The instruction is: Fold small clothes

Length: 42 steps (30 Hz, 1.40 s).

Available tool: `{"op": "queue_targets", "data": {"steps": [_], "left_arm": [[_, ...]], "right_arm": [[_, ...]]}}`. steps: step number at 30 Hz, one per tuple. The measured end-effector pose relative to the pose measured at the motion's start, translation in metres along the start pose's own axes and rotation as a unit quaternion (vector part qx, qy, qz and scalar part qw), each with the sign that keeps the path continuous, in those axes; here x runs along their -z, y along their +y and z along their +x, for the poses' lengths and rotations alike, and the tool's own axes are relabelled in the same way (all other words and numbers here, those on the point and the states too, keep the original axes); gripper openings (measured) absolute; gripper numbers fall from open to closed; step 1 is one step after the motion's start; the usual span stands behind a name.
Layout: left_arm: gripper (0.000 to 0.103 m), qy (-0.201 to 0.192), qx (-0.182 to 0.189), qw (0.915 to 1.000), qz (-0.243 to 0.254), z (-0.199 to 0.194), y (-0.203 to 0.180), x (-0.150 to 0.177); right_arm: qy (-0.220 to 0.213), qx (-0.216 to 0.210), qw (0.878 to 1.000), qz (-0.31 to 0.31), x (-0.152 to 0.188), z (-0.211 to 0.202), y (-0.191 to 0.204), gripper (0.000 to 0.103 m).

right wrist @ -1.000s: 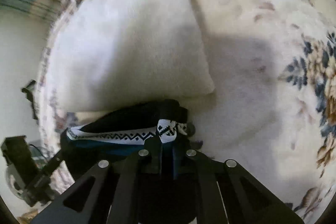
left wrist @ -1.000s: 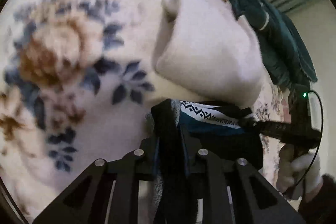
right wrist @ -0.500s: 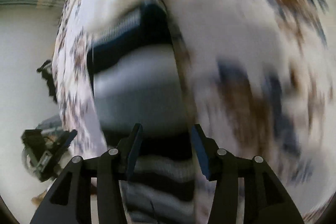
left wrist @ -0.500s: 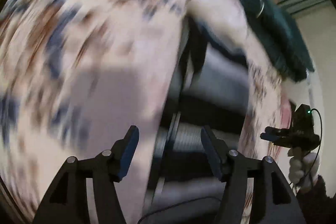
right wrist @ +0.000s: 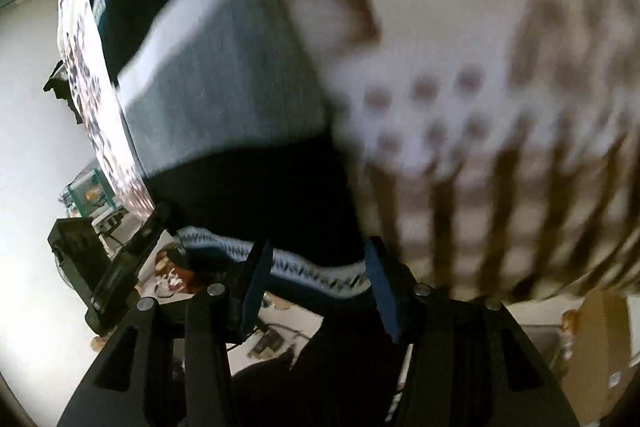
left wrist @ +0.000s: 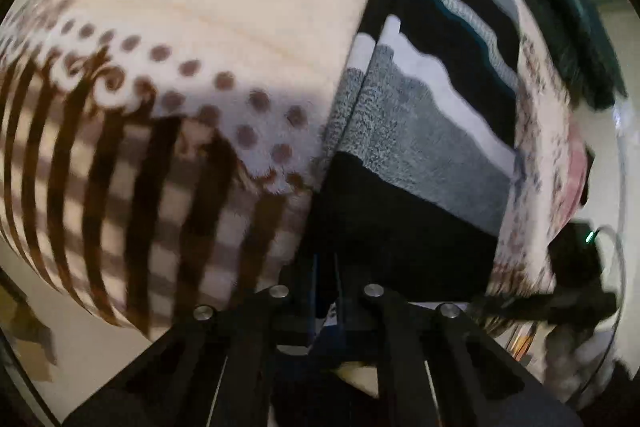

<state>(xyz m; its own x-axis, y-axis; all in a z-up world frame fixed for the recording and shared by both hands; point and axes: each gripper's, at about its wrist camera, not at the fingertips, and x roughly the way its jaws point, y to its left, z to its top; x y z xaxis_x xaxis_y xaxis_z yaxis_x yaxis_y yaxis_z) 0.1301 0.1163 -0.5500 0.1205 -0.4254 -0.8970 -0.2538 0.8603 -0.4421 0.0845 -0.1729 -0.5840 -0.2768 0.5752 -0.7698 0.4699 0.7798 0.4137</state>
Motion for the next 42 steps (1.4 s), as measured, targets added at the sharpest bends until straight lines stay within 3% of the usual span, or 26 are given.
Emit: {"op": "queue_targets", "data": {"steps": [1, 7, 14, 17, 18, 19, 21, 22, 23, 28, 31, 37, 38, 39, 41, 42], "left_arm": [[0.005, -0.009, 0.001, 0.9999, -0.004, -0.003, 0.000, 0.003], [0.005, -0.027, 0.019, 0.9995, 0.002, -0.015, -0.001, 0.014], [0.005, -0.020, 0.002, 0.9997, -0.016, 0.001, 0.024, 0.022], [0.010, 0.002, 0.023, 0.9993, -0.029, 0.000, 0.032, 0.019], [0.016, 0.006, 0.029, 0.9991, -0.031, -0.004, 0.033, 0.018], [0.023, 0.009, 0.032, 0.9988, -0.035, -0.008, 0.033, 0.016], [0.060, -0.003, 0.057, 0.9976, -0.038, -0.020, 0.037, 0.012], [0.066, -0.007, 0.065, 0.9970, -0.040, -0.022, 0.039, 0.010], [0.068, -0.008, 0.068, 0.9968, -0.041, -0.021, 0.043, 0.008], [0.068, 0.029, 0.069, 0.9963, -0.041, 0.010, 0.051, -0.002], [0.069, 0.058, 0.115, 0.9900, -0.058, 0.030, 0.051, -0.003], [0.067, 0.064, 0.124, 0.9898, -0.030, 0.029, 0.039, 0.001], [0.056, 0.066, 0.120, 0.9903, -0.024, 0.029, 0.037, 0.004], [0.034, 0.070, 0.112, 0.9911, -0.019, 0.030, 0.035, 0.007], [0.017, 0.076, 0.109, 0.9911, -0.012, 0.030, 0.033, 0.015], [0.013, 0.073, 0.111, 0.9911, -0.013, 0.028, 0.032, 0.017]], "right_arm": [[-0.012, 0.021, 1.000, -0.006, 0.007, 0.005, 0.002, 0.011], [-0.046, 0.065, 0.997, -0.020, 0.020, -0.003, 0.007, 0.008], [-0.037, 0.111, 0.992, -0.048, 0.016, 0.025, 0.033, 0.008], [-0.033, 0.121, 0.990, -0.061, 0.015, 0.030, 0.041, 0.008], [-0.032, 0.121, 0.990, -0.065, 0.013, 0.029, 0.041, 0.009], [-0.029, 0.112, 0.991, -0.068, 0.014, 0.028, 0.040, 0.016], [-0.023, 0.079, 0.995, -0.061, 0.017, 0.024, 0.037, 0.030], [-0.027, 0.055, 0.997, -0.052, 0.016, 0.015, 0.029, 0.047], [-0.032, 0.041, 0.998, -0.046, 0.017, 0.012, 0.026, 0.056], [-0.018, -0.018, 1.000, -0.010, 0.015, 0.023, 0.000, 0.057], [0.018, -0.070, 0.997, 0.010, 0.010, 0.048, -0.010, 0.057], [0.015, -0.103, 0.994, 0.044, 0.009, 0.068, -0.016, 0.053], [0.014, -0.105, 0.993, 0.043, 0.010, 0.067, -0.017, 0.044], [0.014, -0.110, 0.993, 0.041, 0.012, 0.067, -0.016, 0.039], [0.012, -0.122, 0.992, 0.036, 0.016, 0.064, -0.013, 0.025], [0.010, -0.125, 0.992, 0.033, 0.018, 0.062, -0.011, 0.022]]}}
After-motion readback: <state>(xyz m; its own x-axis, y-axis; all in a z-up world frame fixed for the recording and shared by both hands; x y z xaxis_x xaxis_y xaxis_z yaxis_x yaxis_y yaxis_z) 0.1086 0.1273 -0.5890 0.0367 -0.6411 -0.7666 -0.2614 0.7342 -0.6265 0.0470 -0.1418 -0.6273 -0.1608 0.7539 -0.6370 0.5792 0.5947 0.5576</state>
